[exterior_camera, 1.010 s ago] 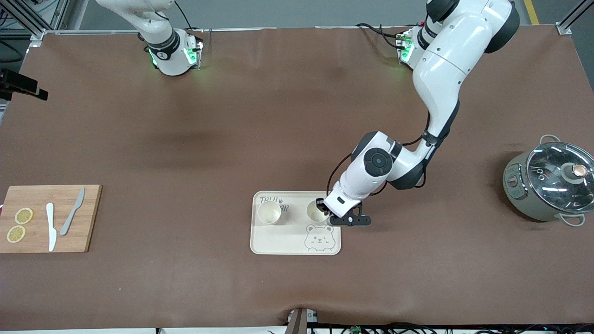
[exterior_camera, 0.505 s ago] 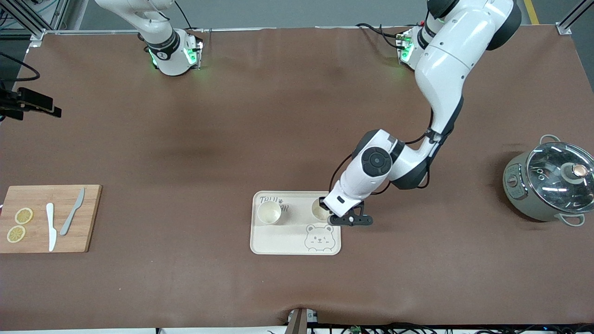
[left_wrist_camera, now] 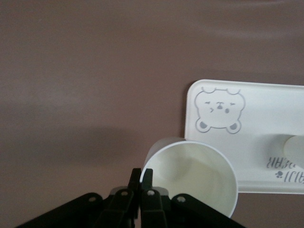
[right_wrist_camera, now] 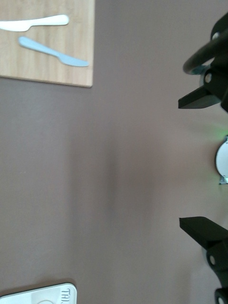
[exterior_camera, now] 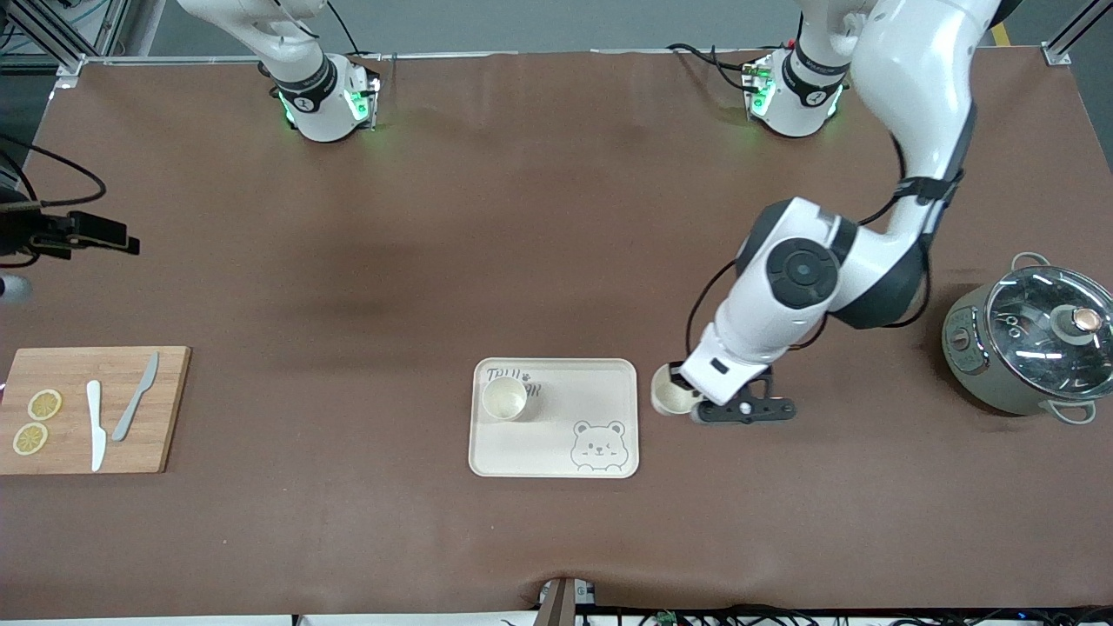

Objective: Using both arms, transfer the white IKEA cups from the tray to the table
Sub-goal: 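Carry the cup with the left gripper while the right gripper reaches out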

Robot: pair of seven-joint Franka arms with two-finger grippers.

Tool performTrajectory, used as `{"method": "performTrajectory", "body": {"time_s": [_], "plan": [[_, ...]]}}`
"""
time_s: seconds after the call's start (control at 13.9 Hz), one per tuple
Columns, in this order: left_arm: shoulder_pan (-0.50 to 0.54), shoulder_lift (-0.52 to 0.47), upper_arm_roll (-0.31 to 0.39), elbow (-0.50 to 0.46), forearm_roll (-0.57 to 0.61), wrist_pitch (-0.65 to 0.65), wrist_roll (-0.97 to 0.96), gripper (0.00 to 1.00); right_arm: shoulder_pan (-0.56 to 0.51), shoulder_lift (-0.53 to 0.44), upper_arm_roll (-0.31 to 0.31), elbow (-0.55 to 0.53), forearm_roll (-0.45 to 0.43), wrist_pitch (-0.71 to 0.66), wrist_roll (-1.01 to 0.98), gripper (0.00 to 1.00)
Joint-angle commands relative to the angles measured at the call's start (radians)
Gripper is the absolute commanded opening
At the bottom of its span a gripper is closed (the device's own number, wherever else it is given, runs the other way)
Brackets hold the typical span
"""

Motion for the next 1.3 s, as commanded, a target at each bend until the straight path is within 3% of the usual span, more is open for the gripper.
{"method": "performTrajectory", "body": {"time_s": [0.0,0.14,0.43,0.79,0.94,1.23], "plan": [[0.018,-0.055,0.002,-0.038,0.029,-0.121,-0.006,0.0,0.046,0.111,-0.004,0.011,-0.002,0.078,0.006,1.0],[0.077,-0.11,0.0,-0.093,0.031,-0.195,0.007,0.0,0.067,0.157,-0.003,0.011,0.006,0.142,0.012,1.0],[0.215,-0.216,-0.003,-0.312,0.067,-0.176,0.012,0.0,0.089,0.251,-0.003,0.012,0.115,0.274,0.051,1.0],[0.365,-0.265,-0.011,-0.532,0.057,0.023,0.006,0.0,0.229,0.355,-0.003,0.015,0.196,0.417,0.436,1.0],[0.405,-0.251,-0.011,-0.596,0.054,0.181,0.006,0.0,0.303,0.409,-0.003,0.027,0.196,0.457,0.577,1.0],[0.42,-0.193,-0.011,-0.615,0.052,0.314,-0.005,0.0,0.346,0.472,0.037,0.049,0.274,0.541,0.748,1.0]]}}
